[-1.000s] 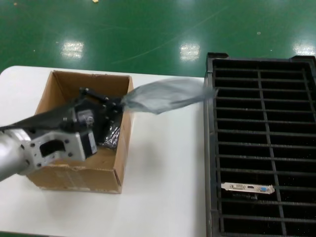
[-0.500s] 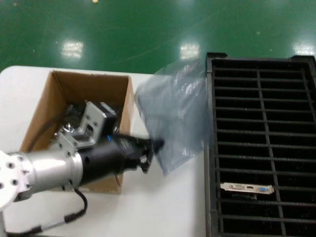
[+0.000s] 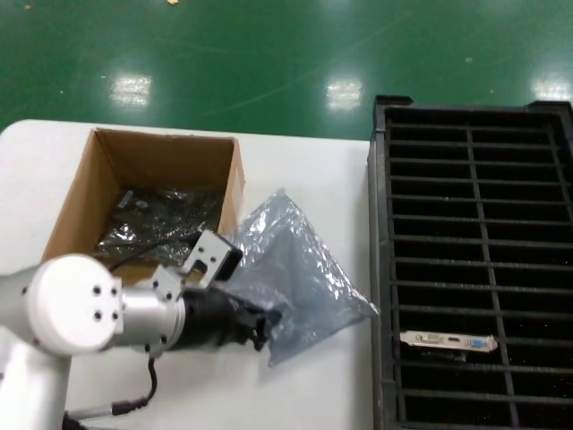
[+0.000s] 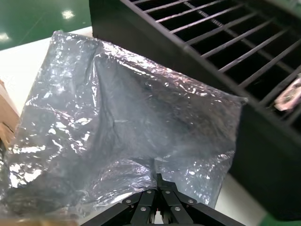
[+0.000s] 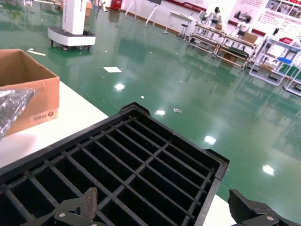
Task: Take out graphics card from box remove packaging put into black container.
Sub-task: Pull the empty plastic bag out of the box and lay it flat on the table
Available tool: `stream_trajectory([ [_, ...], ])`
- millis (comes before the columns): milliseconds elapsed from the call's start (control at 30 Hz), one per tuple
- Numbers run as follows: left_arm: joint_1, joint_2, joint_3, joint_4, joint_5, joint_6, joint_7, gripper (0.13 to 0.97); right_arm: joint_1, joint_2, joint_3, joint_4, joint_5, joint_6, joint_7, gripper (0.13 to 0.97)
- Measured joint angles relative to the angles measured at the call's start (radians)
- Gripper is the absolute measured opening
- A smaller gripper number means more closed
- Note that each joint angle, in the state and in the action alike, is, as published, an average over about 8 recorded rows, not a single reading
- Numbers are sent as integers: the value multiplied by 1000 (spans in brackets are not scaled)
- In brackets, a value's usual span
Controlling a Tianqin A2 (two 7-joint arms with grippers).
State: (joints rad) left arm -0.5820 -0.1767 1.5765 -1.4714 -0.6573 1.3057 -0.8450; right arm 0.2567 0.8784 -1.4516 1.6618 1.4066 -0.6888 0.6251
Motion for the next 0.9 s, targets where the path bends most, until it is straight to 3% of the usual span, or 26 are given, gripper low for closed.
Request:
stream_trajectory([
  [267, -103, -45, 98, 148, -4, -101, 96, 159, 0, 0, 0, 0, 0, 0, 0, 966],
  [533, -167, -68, 169, 252, -21, -178, 165, 203, 0, 0, 0, 0, 0, 0, 0, 966],
  [733, -205, -82, 217, 297, -22, -276, 266, 265, 0, 0, 0, 0, 0, 0, 0, 966],
  [900, -231, -99, 247, 300, -29, -326, 339, 327, 0, 0, 0, 0, 0, 0, 0, 966],
])
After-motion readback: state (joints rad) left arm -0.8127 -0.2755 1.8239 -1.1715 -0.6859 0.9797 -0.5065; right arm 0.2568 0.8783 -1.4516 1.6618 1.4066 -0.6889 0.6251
